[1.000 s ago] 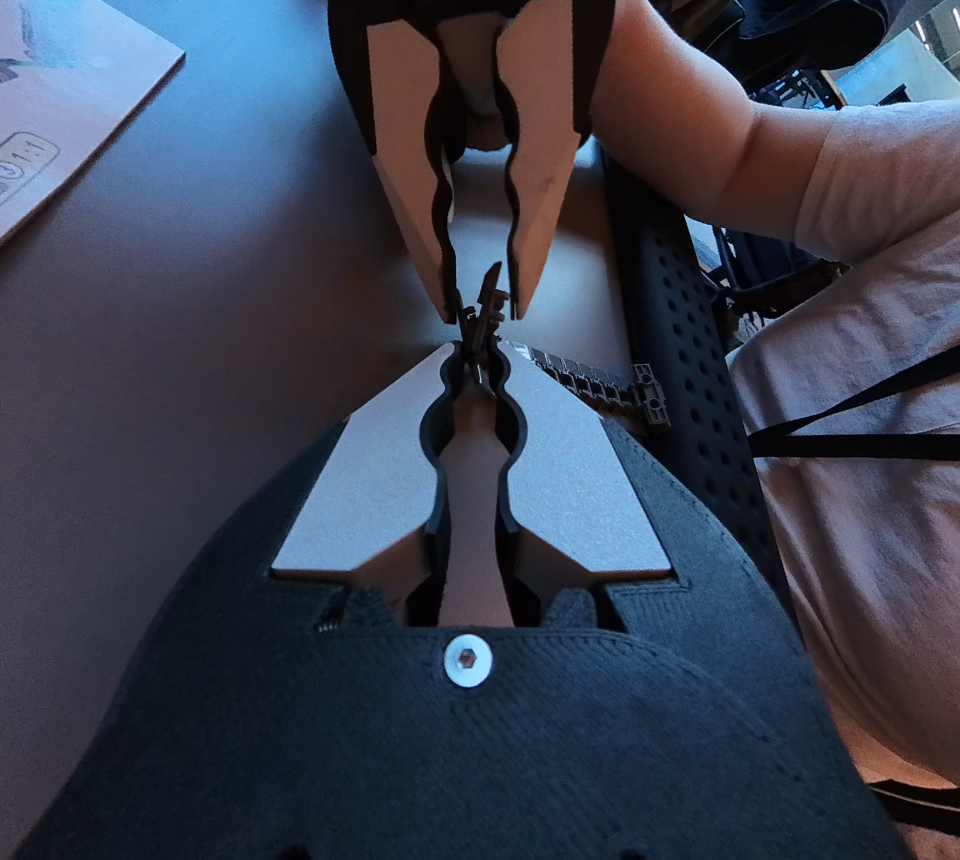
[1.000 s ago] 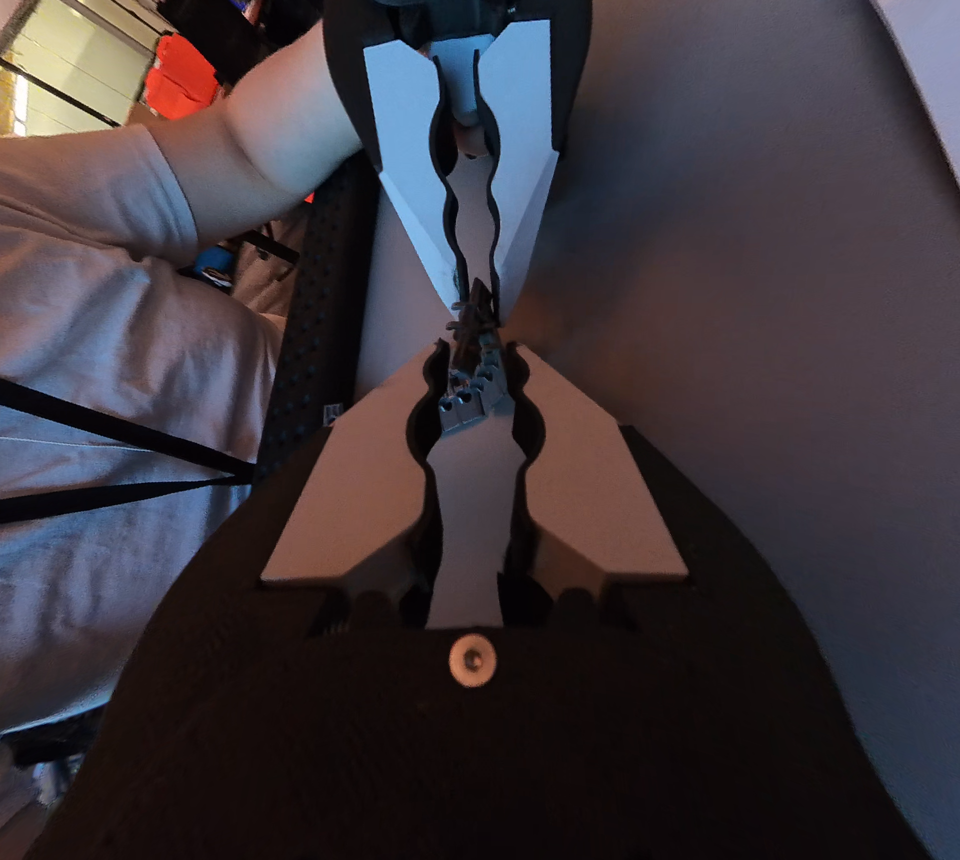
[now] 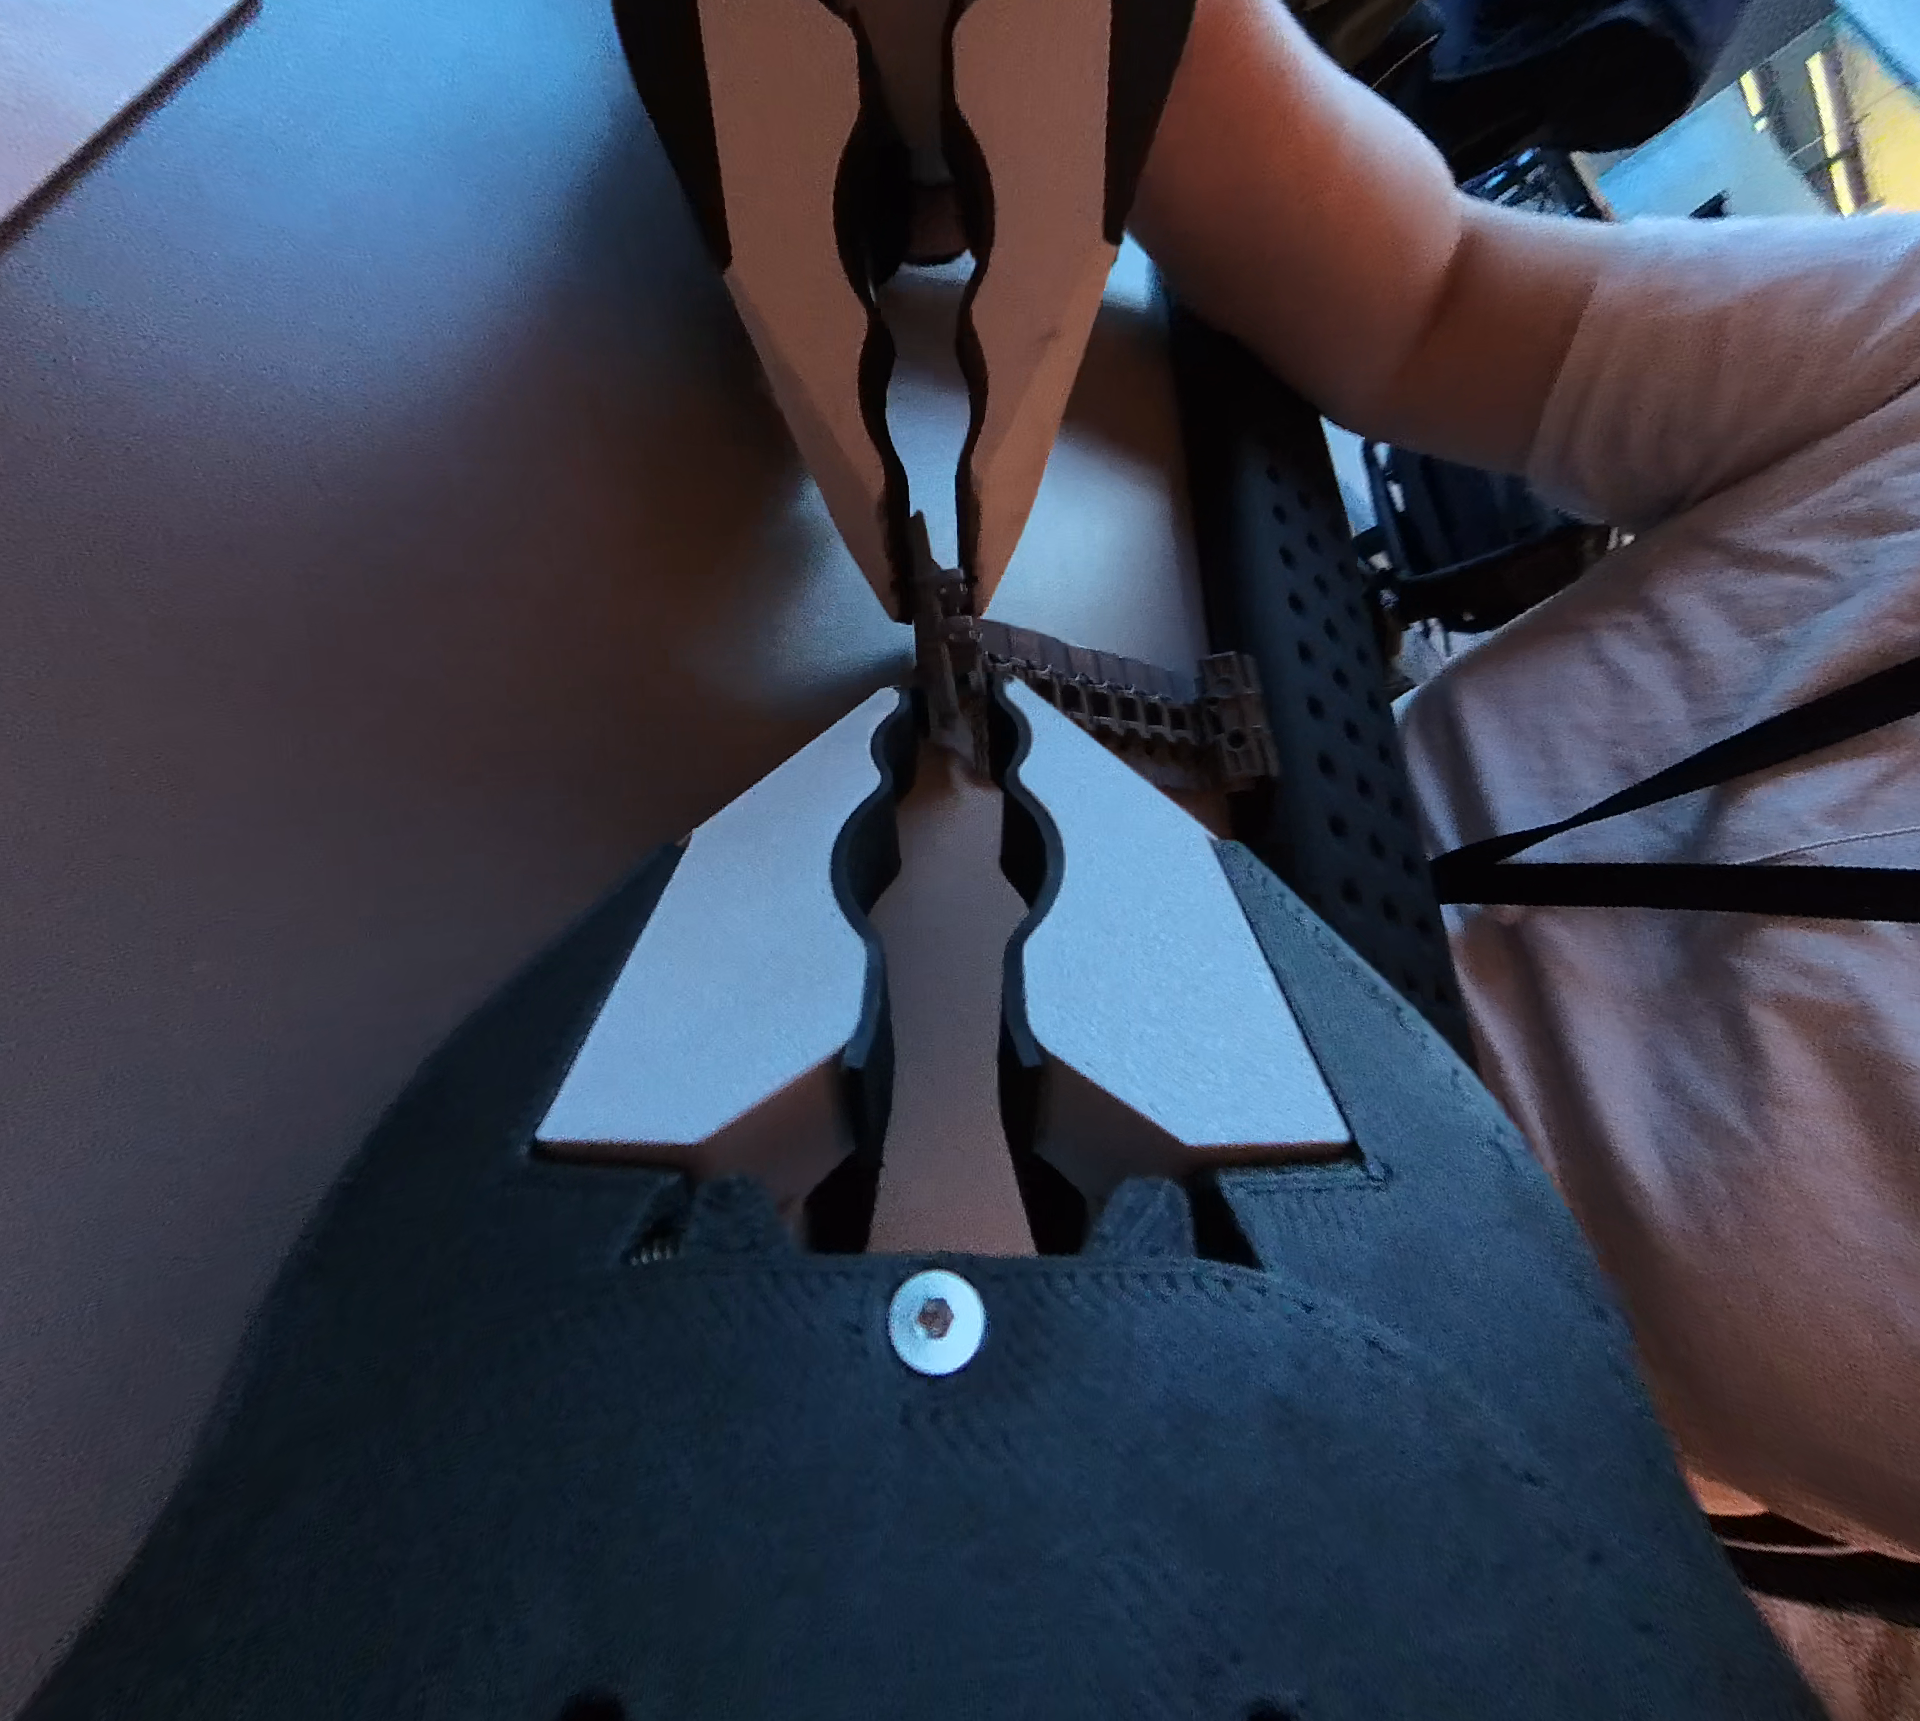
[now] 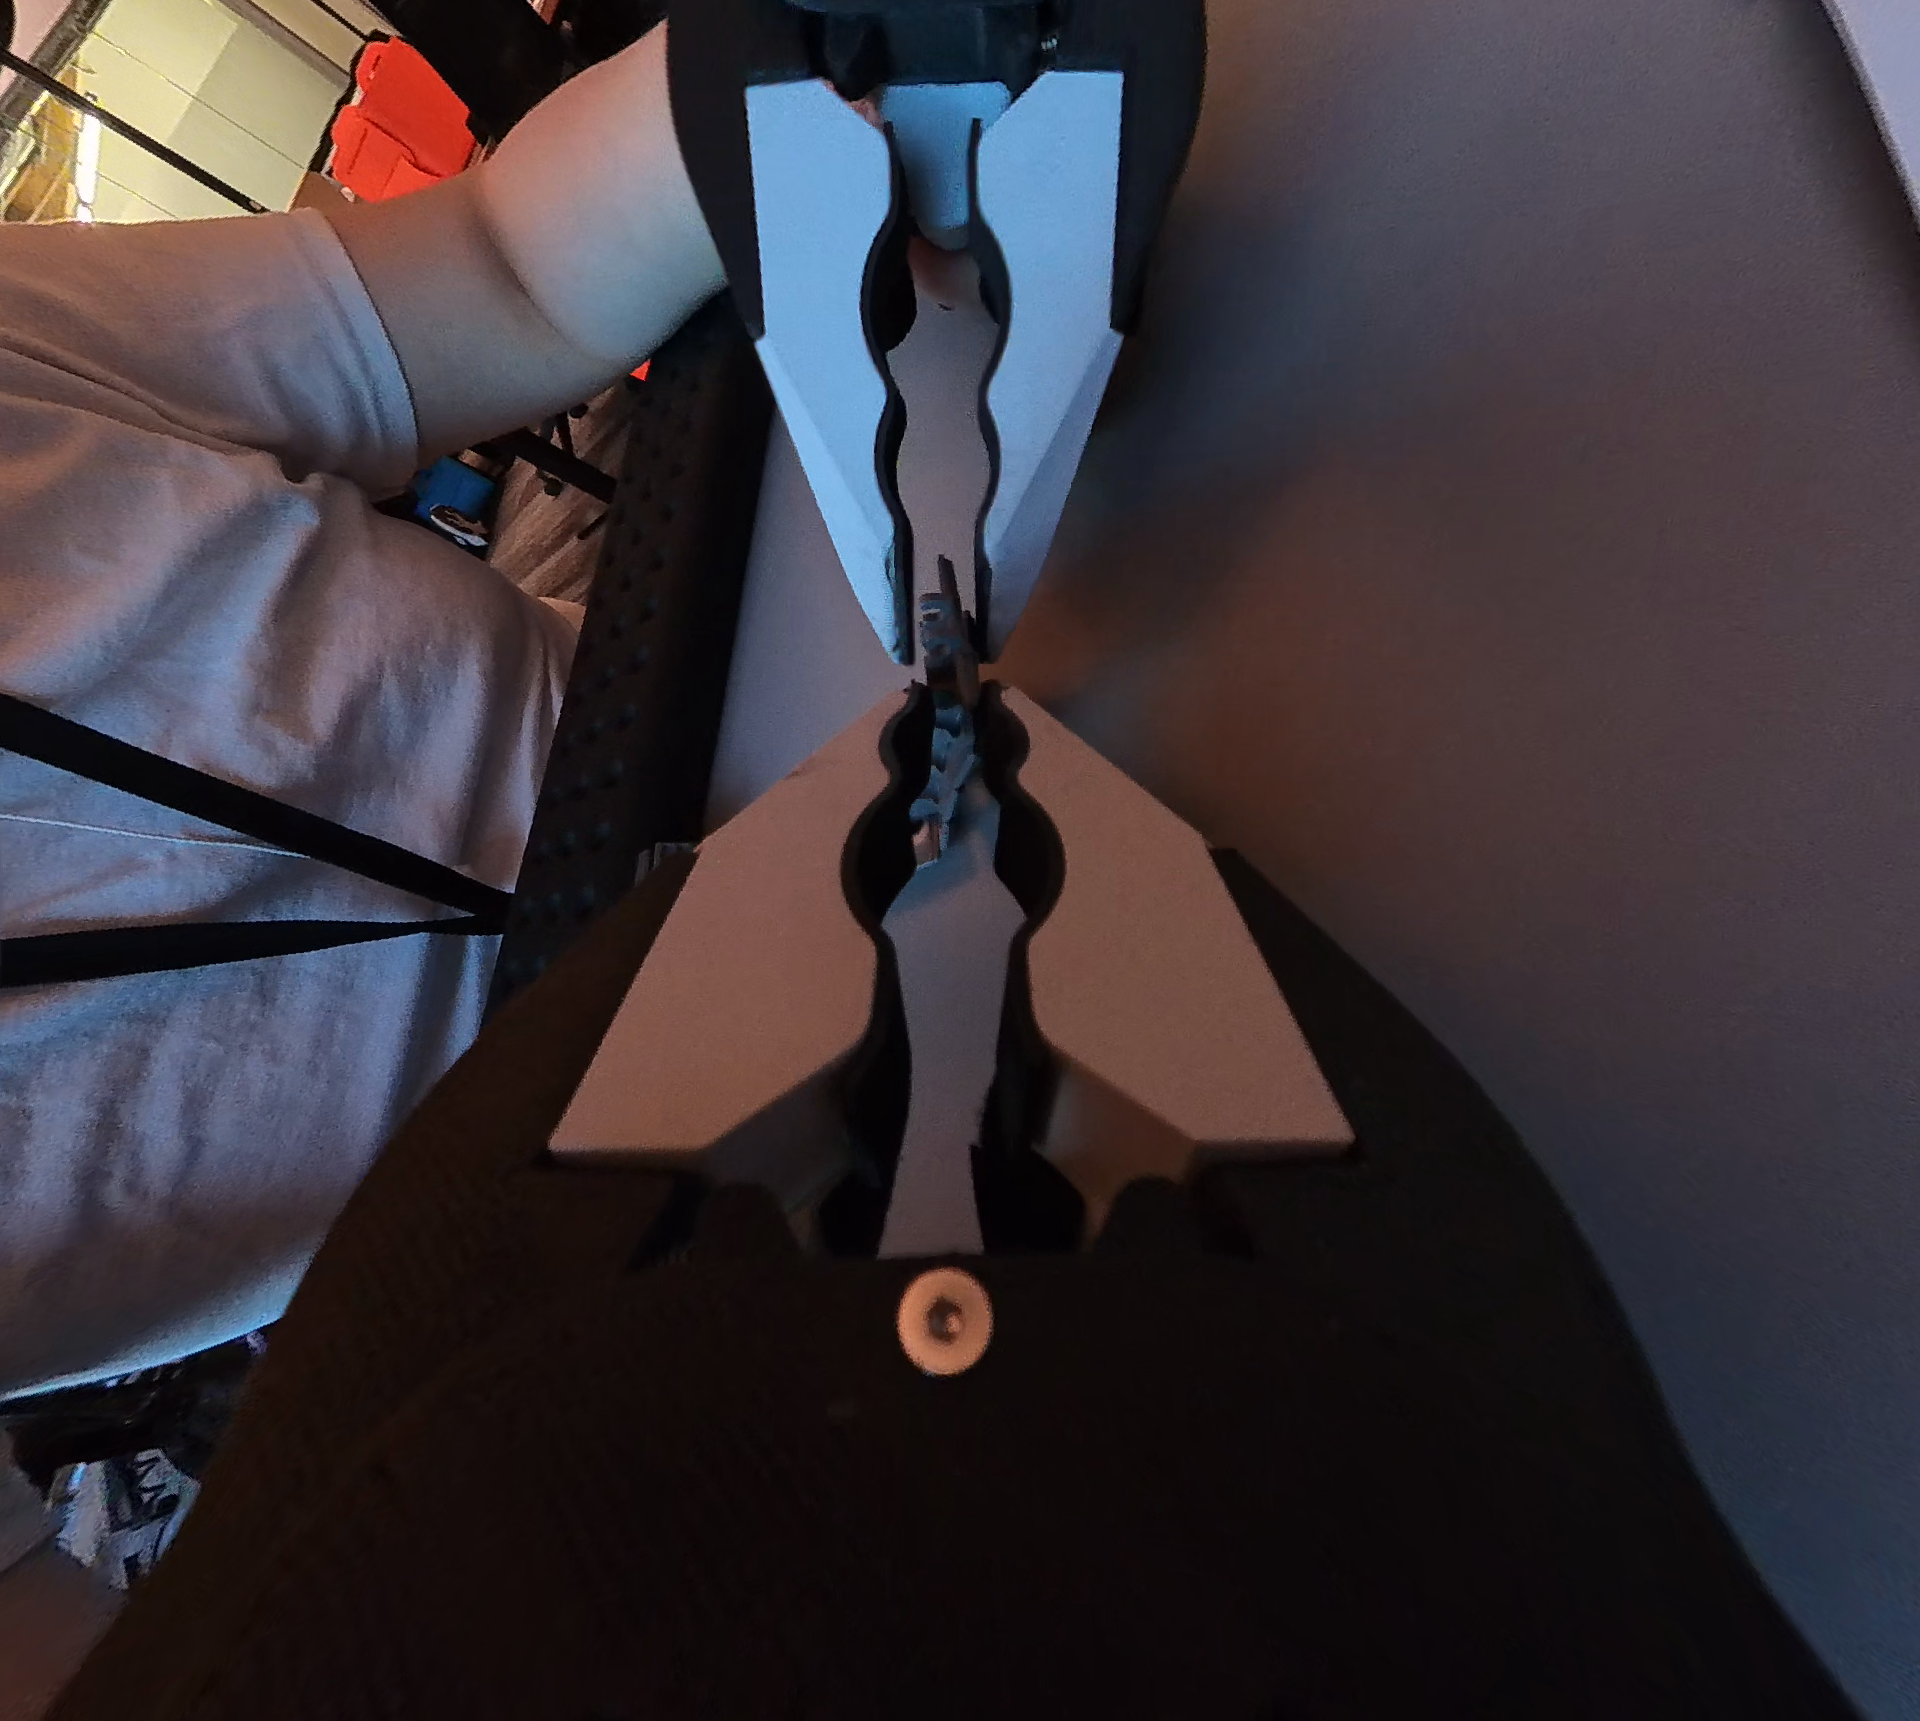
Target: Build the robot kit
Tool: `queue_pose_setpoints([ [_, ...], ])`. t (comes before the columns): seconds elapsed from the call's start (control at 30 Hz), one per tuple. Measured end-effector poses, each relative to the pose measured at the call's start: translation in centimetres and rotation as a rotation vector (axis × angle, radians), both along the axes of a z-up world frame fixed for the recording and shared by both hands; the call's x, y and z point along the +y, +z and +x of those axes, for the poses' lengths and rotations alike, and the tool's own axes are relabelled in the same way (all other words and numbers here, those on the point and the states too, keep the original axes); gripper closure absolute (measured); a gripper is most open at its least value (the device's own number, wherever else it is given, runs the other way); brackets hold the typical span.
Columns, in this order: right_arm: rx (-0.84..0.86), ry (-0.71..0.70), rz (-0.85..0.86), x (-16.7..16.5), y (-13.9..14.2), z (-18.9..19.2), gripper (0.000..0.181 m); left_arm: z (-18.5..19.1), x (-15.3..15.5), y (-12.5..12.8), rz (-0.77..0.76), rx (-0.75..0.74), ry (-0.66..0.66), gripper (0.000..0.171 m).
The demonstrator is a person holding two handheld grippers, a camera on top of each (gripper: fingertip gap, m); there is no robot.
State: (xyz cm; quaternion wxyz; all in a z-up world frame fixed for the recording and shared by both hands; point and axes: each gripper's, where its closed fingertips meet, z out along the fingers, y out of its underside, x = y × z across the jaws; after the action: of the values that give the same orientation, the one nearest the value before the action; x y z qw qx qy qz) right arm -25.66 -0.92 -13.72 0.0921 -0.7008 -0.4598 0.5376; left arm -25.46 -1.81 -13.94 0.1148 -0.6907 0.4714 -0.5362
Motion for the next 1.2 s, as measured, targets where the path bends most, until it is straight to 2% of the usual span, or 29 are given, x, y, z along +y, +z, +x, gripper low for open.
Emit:
queue_pose_setpoints([
  [0.23, -0.018, -0.014, 0.045, 0.1, -0.1, -0.1, 0.174, 0.1, 0.7, 0.3, -0.114, -0.023, 0.053, 0.163],
  [0.57, 0.0, 0.002, 0.042, -0.3, 0.3, -0.1, 0.174, 0.1, 0.1, 0.5, 0.036, -0.03, 0.03, 0.165],
  [0.83, 0.015, -0.001, 0.122, -1.4, 0.2, 0.1, 0.175, 0.3, -1.0, 0.3, 0.158, -0.022, 0.024, 0.165],
  [1.07, -0.014, -0.011, 0.132, -1.2, -0.8, 0.1, 0.175, 0.3, -0.7, -0.6, 0.28, 0.041, 0.027, 0.166],
  [1.2, -0.014, -0.016, 0.128, -1.1, -0.7, 0.0, 0.175, 0.2, -0.7, -0.6, 0.256, 0.036, 0.028, 0.165],
])
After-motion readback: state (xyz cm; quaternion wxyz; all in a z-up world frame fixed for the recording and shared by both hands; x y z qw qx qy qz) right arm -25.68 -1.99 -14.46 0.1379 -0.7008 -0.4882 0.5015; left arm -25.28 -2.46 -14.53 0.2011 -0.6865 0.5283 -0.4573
